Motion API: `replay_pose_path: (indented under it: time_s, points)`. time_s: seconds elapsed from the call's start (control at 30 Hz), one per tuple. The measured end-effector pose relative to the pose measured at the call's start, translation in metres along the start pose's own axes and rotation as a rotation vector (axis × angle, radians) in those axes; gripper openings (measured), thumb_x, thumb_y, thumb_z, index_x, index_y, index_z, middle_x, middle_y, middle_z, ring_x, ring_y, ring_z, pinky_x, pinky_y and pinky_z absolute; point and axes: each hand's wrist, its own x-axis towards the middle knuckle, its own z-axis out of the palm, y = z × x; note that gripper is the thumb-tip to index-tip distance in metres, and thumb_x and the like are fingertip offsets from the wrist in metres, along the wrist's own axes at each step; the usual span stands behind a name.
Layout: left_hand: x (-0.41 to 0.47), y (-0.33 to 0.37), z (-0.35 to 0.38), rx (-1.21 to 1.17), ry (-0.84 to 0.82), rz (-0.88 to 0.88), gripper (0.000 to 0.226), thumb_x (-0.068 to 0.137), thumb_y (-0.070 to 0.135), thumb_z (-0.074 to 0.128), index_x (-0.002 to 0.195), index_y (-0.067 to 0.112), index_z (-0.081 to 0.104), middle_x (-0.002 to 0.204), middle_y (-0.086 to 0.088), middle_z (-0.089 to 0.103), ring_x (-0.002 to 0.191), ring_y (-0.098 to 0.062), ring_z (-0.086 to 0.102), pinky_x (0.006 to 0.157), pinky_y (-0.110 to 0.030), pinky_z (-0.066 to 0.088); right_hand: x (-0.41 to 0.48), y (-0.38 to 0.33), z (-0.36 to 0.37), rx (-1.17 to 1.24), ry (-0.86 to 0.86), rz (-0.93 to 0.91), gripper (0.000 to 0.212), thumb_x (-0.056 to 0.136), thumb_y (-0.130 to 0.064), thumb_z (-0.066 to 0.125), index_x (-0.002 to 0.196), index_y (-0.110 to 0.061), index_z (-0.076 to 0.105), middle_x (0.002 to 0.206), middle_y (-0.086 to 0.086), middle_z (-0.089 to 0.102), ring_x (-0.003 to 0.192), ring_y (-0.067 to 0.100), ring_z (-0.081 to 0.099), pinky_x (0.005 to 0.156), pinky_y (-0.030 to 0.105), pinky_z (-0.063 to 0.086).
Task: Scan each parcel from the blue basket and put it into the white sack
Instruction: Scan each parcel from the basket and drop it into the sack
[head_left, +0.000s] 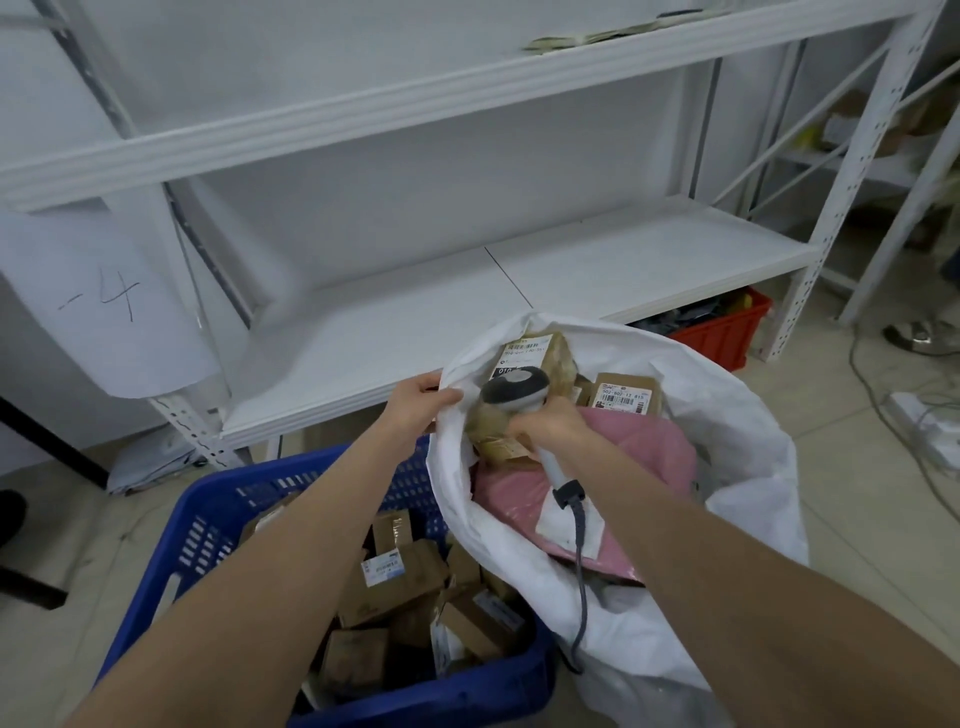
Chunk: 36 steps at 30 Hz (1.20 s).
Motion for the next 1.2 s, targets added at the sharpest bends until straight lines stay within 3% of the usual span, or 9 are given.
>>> replay_pose_path:
  time_s: [0.17,0.27,0.37,0.43,0.57,0.73,0.9,1.03,1.2]
  points:
    - [-0.033,0.002,0.001,0.056,0.019,-0.043,0.02,0.086,0.009,0.066,0.106,0.012,0.062,0.115,-0.012,0.064,0.114,-0.031,0.059,0.094,-0.039,0.05,-0.032,-0.002,-0.014,0.073,0.091,-0.022,0.022,0.076,-0.01,0.071,0.09,-0.005,0.054,0.081,0.006,0.059,0.077,0.021,0.06,0.064,0.027,0.048]
    - [-0.055,0.003,-0.003,0.108,0.044,-0.054,0.047,0.088,0.011,0.064,0.133,0.006,0.05,0.128,-0.012,0.055,0.12,-0.028,0.052,0.082,-0.033,0.045,-0.054,-0.007,-0.015,0.102,0.131,-0.054,0.025,0.076,-0.017,0.069,0.095,-0.004,0.06,0.094,0.012,0.069,0.088,0.028,0.067,0.072,0.034,0.054]
    - [-0.077,-0.005,-0.025,0.188,0.088,-0.04,0.057,0.09,0.01,0.062,0.143,0.006,0.041,0.137,-0.014,0.05,0.114,-0.025,0.051,0.077,-0.032,0.045,-0.081,-0.015,0.001,0.187,0.104,-0.103,0.012,0.077,-0.013,0.068,0.082,-0.004,0.06,0.071,0.009,0.066,0.07,0.026,0.065,0.073,0.037,0.056]
    - [-0.09,-0.017,-0.05,0.232,0.116,-0.058,0.055,0.092,0.008,0.06,0.143,0.006,0.041,0.137,-0.014,0.049,0.104,-0.022,0.051,0.075,-0.031,0.047,-0.096,-0.019,0.025,0.218,0.044,-0.098,0.012,0.078,-0.01,0.066,0.084,-0.002,0.06,0.059,0.009,0.065,0.06,0.023,0.063,0.061,0.033,0.054]
    - [-0.109,-0.061,-0.102,0.274,0.186,-0.176,0.047,0.091,0.005,0.061,0.136,0.006,0.047,0.131,-0.016,0.052,0.119,-0.032,0.051,0.091,-0.039,0.049,-0.105,-0.017,0.093,0.119,-0.116,-0.043,0.02,0.083,-0.014,0.066,0.096,0.0,0.062,0.064,0.013,0.068,0.051,0.017,0.061,0.051,0.024,0.047]
    - [-0.109,-0.132,-0.156,0.336,0.167,-0.32,0.034,0.091,0.005,0.06,0.124,0.006,0.055,0.116,-0.015,0.057,0.105,-0.028,0.055,0.086,-0.034,0.045,-0.081,0.004,0.181,0.033,-0.212,0.068,0.018,0.082,-0.017,0.069,0.092,-0.003,0.063,0.067,0.01,0.07,0.057,0.018,0.065,0.054,0.028,0.052]
    - [-0.077,-0.206,-0.183,0.379,0.165,-0.507,0.052,0.089,0.011,0.063,0.137,-0.002,0.045,0.133,-0.016,0.052,0.119,-0.032,0.053,0.089,-0.036,0.048,-0.032,0.039,0.247,0.032,-0.202,0.215,0.016,0.079,-0.018,0.069,0.086,-0.004,0.065,0.079,0.012,0.073,0.079,0.027,0.071,0.078,0.039,0.059]
    - [-0.032,-0.259,-0.179,0.343,0.101,-0.59,0.054,0.093,0.017,0.06,0.14,0.0,0.039,0.137,-0.013,0.047,0.125,-0.031,0.047,0.102,-0.033,0.041,0.019,0.068,0.278,0.1,-0.155,0.368,0.015,0.085,-0.017,0.065,0.088,-0.002,0.066,0.078,0.011,0.069,0.068,0.023,0.064,0.06,0.03,0.052]
    - [0.022,-0.315,-0.166,0.344,0.076,-0.659,0.048,0.093,0.02,0.06,0.136,0.003,0.046,0.134,-0.01,0.052,0.122,-0.029,0.05,0.096,-0.033,0.043,0.077,0.101,0.297,0.224,-0.149,0.603,0.016,0.091,-0.016,0.062,0.103,-0.007,0.06,0.078,0.005,0.064,0.063,0.012,0.06,0.054,0.023,0.045]
